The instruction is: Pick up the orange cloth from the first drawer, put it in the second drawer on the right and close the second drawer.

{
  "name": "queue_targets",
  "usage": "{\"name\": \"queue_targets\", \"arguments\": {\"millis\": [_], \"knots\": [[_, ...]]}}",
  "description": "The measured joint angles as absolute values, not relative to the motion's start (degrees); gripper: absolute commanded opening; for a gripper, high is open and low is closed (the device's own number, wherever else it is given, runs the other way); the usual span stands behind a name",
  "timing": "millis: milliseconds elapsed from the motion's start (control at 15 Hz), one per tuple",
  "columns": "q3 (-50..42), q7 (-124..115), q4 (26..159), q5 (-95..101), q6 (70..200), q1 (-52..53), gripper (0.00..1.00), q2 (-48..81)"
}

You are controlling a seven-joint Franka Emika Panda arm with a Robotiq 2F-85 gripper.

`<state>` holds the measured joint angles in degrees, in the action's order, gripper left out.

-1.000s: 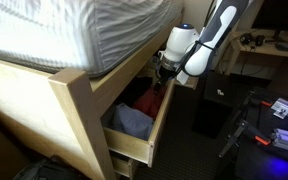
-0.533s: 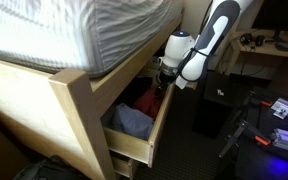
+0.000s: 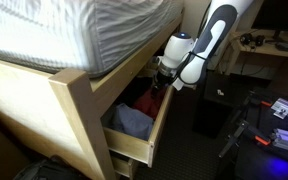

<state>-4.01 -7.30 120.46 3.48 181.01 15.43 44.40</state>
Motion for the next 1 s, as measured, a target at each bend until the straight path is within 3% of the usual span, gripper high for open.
{"name": "queue_targets", "arguments": {"millis": [200,267,400,1000], "knots": [[-3.25,-7.12,120.03,3.34,179.53,14.86,1.0,44.69],[-3.1,-7.15,119.66,3.06,178.19,14.59,0.75,44.78],[-2.95,-7.15,118.47,2.61,176.25,13.88,0.68,45.29],[1.46,-7.1,116.76,2.35,175.84,8.09,0.04,45.39]]}}
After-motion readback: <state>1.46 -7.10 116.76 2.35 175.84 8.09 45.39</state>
